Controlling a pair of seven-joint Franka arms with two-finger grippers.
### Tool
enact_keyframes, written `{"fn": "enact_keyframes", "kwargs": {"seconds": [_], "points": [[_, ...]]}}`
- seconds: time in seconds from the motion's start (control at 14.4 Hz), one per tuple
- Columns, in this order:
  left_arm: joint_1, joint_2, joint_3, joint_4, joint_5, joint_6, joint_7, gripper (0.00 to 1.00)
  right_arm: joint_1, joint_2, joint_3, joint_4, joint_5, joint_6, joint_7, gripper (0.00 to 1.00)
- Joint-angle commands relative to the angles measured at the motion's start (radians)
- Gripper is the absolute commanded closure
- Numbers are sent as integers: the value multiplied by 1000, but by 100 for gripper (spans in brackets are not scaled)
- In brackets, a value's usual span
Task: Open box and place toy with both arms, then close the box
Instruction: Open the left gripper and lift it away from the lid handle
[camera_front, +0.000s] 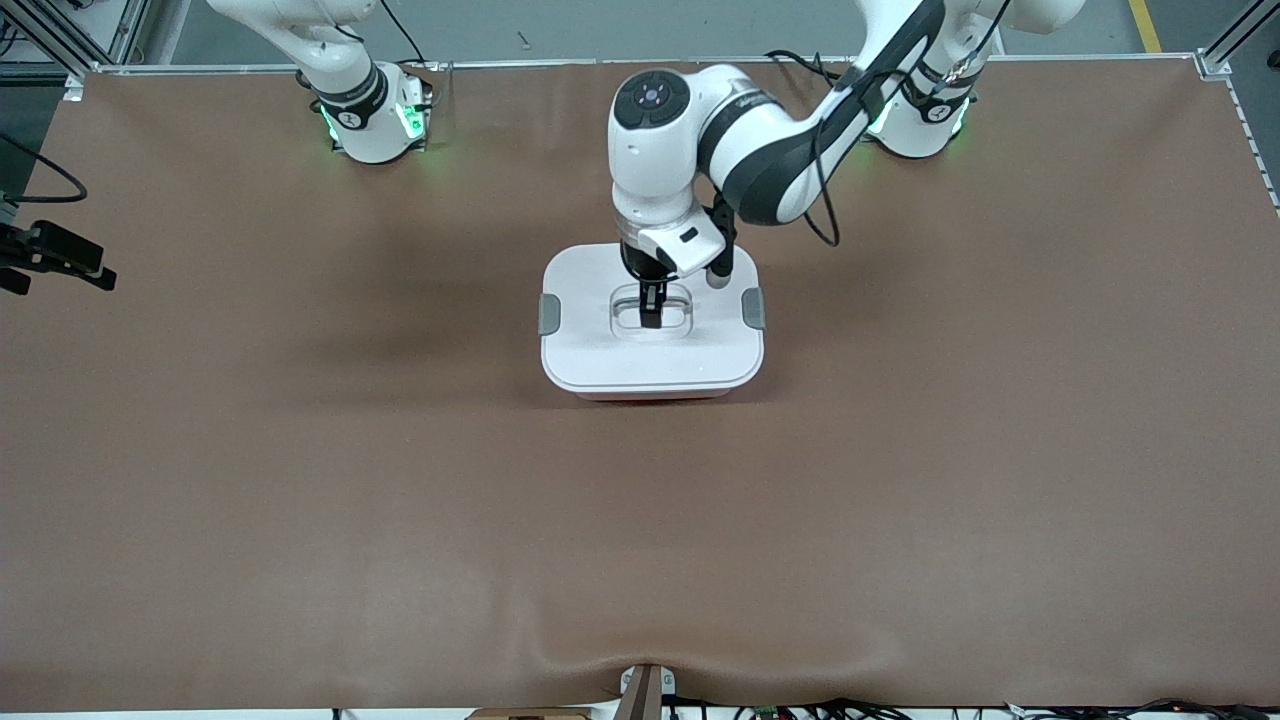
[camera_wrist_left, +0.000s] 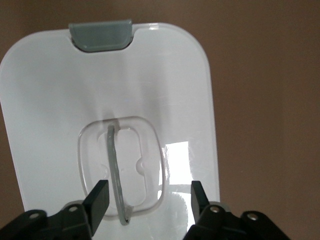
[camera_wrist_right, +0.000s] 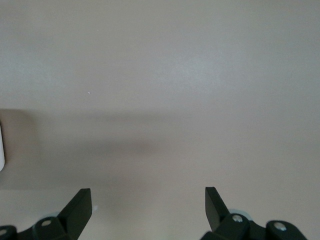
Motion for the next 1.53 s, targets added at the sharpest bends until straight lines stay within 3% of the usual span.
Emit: {"fn": "enact_keyframes", "kwargs": {"seconds": [0.0,0.21,0.56,0.83,1.11,1.46], "points": [[39,-24,-8,67,-25,-96,132,0,-22,-1,13,11,4,-12,-18,0],[94,-28,-11,121,-65,-167,293,0,-19,-1,14,13,4,-12,-18,0],[160,-74,-1,121,-74,-257,563,0,-13,-3,16,11,4,-12,-7,0],[251,-114,-3,121,-79,-270,815,0,-19,-3,16,10,4,-13,-6,0],[346,-125,-2,153,-116,-406,1123,0,-13,-3,16,10,4,-27,-4,0],[496,-145,-6,172,-122,-486,1493,0,-9,-1,19,11,4,-27,-3,0]]}}
